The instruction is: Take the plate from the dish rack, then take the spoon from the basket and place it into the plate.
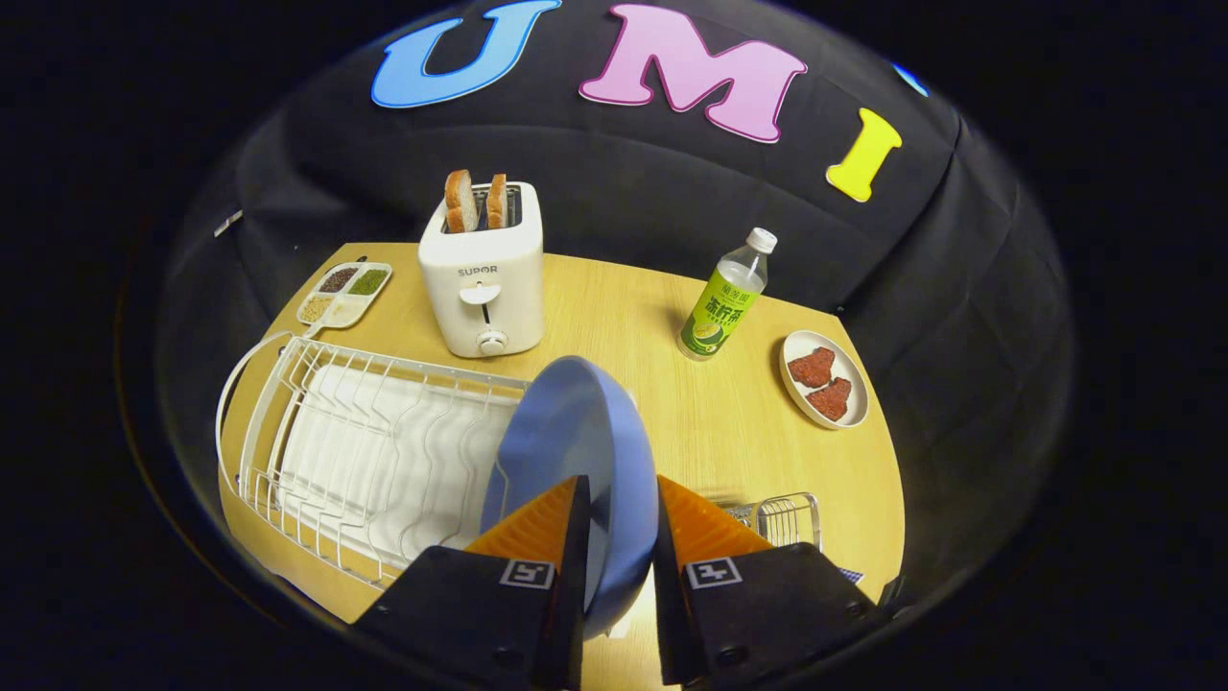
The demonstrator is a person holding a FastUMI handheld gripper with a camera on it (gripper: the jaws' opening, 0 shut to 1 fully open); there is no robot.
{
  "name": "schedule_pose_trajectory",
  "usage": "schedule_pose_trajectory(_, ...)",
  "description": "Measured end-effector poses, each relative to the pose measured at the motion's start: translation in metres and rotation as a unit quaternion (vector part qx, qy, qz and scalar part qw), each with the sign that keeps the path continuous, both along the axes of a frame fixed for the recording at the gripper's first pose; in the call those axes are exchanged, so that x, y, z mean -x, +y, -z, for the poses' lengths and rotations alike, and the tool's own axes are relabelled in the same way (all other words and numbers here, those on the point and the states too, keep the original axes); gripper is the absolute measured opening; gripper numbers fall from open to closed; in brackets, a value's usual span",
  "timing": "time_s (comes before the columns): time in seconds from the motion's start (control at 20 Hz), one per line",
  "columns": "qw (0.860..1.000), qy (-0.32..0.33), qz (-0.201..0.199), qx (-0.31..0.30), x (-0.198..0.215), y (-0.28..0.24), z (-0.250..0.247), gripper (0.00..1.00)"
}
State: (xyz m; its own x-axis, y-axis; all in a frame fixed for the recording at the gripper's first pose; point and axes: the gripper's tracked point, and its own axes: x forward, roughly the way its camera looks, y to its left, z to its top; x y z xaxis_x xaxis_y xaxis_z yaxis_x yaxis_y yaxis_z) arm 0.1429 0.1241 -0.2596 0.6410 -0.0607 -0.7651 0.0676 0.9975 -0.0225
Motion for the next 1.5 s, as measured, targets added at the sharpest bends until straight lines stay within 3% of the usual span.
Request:
schedule_pose_trajectory(0.3, 1.0, -0.002, 0.0, 0.031, -0.005, 0.006, -0.016, 0.27)
schedule_pose_trajectory(0.85, 0.999, -0.045, 0.01, 0.029, -0.005, -0.017, -0.045, 0.25)
schedule_pose_trajectory(1.05, 0.997, -0.07, 0.021, -0.021, 0.002, -0.023, -0.063, 0.25)
schedule_pose_trajectory(1.5, 0.979, -0.141, -0.01, -0.145, 0.053, -0.039, -0.12, 0.25)
